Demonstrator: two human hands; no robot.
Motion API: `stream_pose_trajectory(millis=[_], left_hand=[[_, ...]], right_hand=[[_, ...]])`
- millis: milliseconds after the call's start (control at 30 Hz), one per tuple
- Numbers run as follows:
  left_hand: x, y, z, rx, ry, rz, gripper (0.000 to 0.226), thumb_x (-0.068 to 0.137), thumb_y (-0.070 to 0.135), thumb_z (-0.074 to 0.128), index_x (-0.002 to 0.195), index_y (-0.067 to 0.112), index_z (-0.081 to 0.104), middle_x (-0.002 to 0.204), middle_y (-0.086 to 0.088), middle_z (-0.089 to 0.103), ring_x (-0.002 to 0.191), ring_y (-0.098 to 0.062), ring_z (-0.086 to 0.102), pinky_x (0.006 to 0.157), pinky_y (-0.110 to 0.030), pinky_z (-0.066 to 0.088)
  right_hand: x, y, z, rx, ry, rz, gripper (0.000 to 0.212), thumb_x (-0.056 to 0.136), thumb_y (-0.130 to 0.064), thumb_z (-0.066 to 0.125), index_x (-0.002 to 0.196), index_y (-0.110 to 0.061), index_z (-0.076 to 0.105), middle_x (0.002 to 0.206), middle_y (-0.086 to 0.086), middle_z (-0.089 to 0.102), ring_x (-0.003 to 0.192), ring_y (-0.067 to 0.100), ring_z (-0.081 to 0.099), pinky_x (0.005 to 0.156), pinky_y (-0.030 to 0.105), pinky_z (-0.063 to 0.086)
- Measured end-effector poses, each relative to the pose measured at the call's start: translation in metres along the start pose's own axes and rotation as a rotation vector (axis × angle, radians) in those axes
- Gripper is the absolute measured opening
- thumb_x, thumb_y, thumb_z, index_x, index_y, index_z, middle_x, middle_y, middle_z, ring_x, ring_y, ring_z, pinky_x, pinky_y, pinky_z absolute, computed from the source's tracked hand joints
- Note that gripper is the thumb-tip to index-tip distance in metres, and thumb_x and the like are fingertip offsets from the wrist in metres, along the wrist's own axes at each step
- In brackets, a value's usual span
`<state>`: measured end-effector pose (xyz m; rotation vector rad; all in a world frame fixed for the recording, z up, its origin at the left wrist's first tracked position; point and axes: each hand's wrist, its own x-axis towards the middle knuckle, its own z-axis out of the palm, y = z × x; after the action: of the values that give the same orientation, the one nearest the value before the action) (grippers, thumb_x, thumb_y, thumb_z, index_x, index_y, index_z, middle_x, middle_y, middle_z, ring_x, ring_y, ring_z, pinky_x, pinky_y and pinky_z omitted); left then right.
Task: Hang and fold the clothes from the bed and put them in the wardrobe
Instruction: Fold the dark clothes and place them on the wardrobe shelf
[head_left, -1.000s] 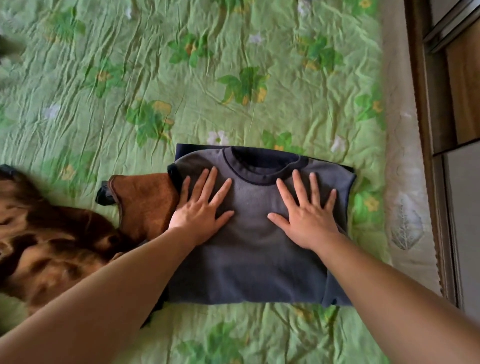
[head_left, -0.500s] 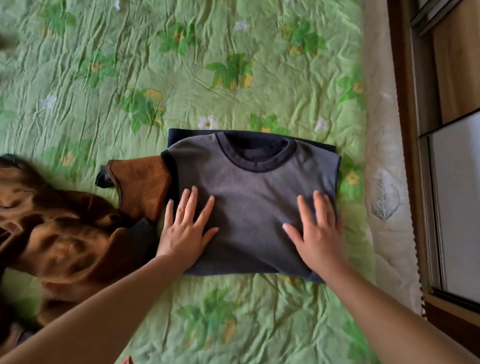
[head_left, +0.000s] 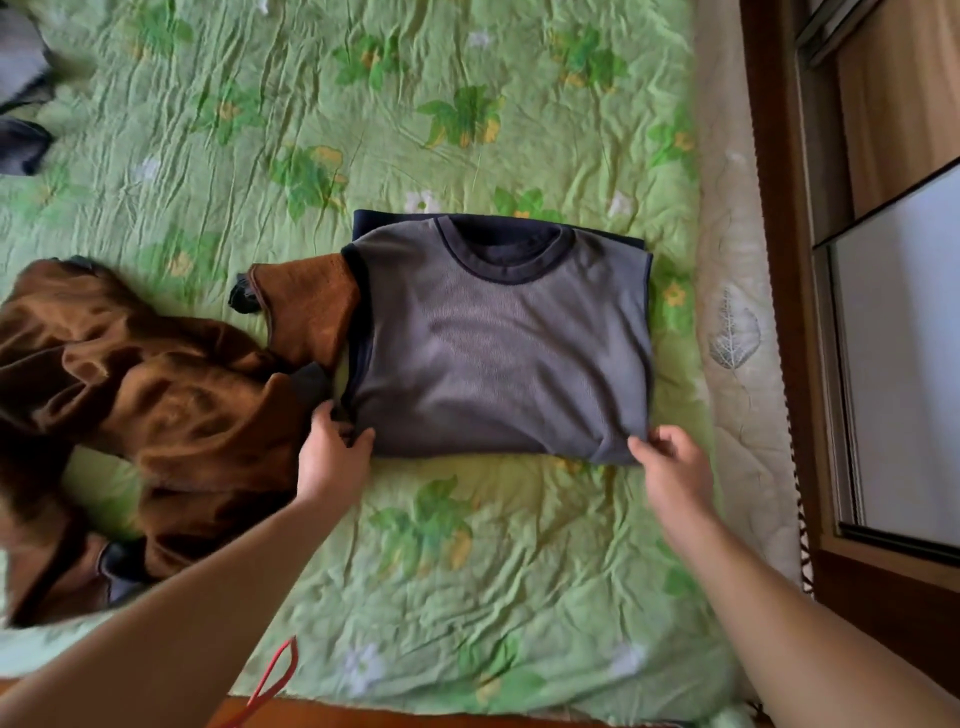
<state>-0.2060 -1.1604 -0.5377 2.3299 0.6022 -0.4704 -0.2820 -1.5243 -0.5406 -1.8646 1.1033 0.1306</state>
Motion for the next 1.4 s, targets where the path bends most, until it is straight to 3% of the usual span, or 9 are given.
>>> stream_pose_trajectory(millis=[100, 200, 300, 467, 733, 867, 1033, 1200, 1400], left_hand=[[0.003, 0.002, 0.002, 0.06, 0.005, 0.024, 0.025, 0.091, 0.025, 0.069, 0.104, 0.006, 0.061, 0.089, -0.006, 0.065, 0.085, -0.028, 0.061, 0.071, -0.033, 0.041], [-0.001, 0.001, 0.004, -0.03, -0.017, 0.073, 0.017, 0.095, 0.023, 0.063, 0.088, 0.012, 0.051, 0.072, 0.001, 0.05, 0.065, -0.019, 0.048, 0.058, -0.034, 0.036], [-0.006, -0.006, 0.001, -0.008, -0.023, 0.04, 0.012, 0.098, 0.021, 0.059, 0.103, 0.012, 0.053, 0.084, -0.002, 0.055, 0.074, -0.019, 0.053, 0.063, -0.034, 0.037], [-0.029, -0.031, 0.0, 0.251, -0.188, -0.044, 0.021, 0.095, 0.013, 0.058, 0.113, 0.004, 0.05, 0.104, -0.019, 0.061, 0.095, -0.04, 0.062, 0.082, -0.044, 0.053], [-0.035, -0.01, 0.008, 0.116, -0.151, -0.097, 0.058, 0.087, 0.036, 0.065, 0.138, 0.014, 0.047, 0.123, -0.012, 0.059, 0.107, -0.033, 0.06, 0.092, -0.043, 0.052], [-0.02, -0.001, 0.007, 0.109, -0.106, -0.072, 0.063, 0.088, 0.033, 0.07, 0.143, 0.015, 0.043, 0.131, -0.015, 0.056, 0.113, -0.034, 0.058, 0.096, -0.044, 0.05], [-0.001, 0.007, 0.014, 0.12, -0.115, 0.012, 0.078, 0.086, 0.026, 0.075, 0.15, 0.017, 0.033, 0.14, -0.017, 0.049, 0.125, -0.036, 0.051, 0.105, -0.043, 0.044], [0.016, 0.004, 0.02, 0.247, -0.183, 0.09, 0.081, 0.091, 0.021, 0.068, 0.156, 0.016, 0.021, 0.14, -0.022, 0.052, 0.124, -0.04, 0.053, 0.1, -0.041, 0.045], [0.014, -0.008, 0.016, 0.246, -0.162, 0.146, 0.076, 0.094, 0.028, 0.062, 0.157, 0.021, 0.018, 0.119, -0.018, 0.067, 0.102, -0.039, 0.065, 0.083, -0.042, 0.054]], right_hand=[[0.003, -0.002, -0.002, 0.165, -0.006, -0.016, 0.011, 0.094, -0.013, 0.067, 0.098, -0.019, 0.059, 0.085, 0.0, 0.065, 0.079, 0.021, 0.057, 0.067, 0.022, 0.047], [0.011, 0.006, -0.01, 0.232, -0.109, 0.085, 0.011, 0.099, -0.017, 0.06, 0.109, -0.02, 0.055, 0.098, 0.005, 0.062, 0.093, 0.03, 0.06, 0.083, 0.046, 0.054], [0.017, 0.016, -0.033, 0.088, -0.118, 0.086, 0.012, 0.095, -0.019, 0.062, 0.101, -0.027, 0.055, 0.108, 0.008, 0.062, 0.103, 0.036, 0.063, 0.088, 0.061, 0.054], [-0.003, 0.049, -0.066, -0.254, -0.19, 0.069, 0.029, 0.082, -0.021, 0.076, 0.102, -0.026, 0.055, 0.1, 0.005, 0.068, 0.091, 0.03, 0.066, 0.079, 0.043, 0.053], [-0.012, 0.029, -0.039, 0.089, -0.17, 0.366, 0.029, 0.083, -0.023, 0.079, 0.102, -0.014, 0.06, 0.112, 0.012, 0.067, 0.09, 0.027, 0.065, 0.069, 0.043, 0.059], [-0.014, 0.001, -0.032, -0.715, -0.053, 0.018, 0.065, 0.08, -0.03, 0.071, 0.137, -0.019, 0.041, 0.135, 0.014, 0.051, 0.119, 0.038, 0.05, 0.09, 0.048, 0.046], [-0.009, -0.058, 0.022, -0.944, -0.253, -0.678, 0.068, 0.093, -0.038, 0.062, 0.153, -0.024, 0.034, 0.153, 0.009, 0.033, 0.134, 0.036, 0.037, 0.1, 0.05, 0.046], [0.003, -0.101, 0.093, -1.179, -0.485, -0.823, 0.071, 0.099, -0.041, 0.053, 0.157, -0.033, 0.014, 0.157, 0.007, 0.019, 0.14, 0.031, 0.025, 0.102, 0.051, 0.041], [0.006, -0.156, 0.168, -1.279, -0.264, -0.972, 0.068, 0.099, -0.048, 0.052, 0.155, -0.023, 0.023, 0.146, 0.013, 0.038, 0.131, 0.036, 0.037, 0.098, 0.051, 0.038]])
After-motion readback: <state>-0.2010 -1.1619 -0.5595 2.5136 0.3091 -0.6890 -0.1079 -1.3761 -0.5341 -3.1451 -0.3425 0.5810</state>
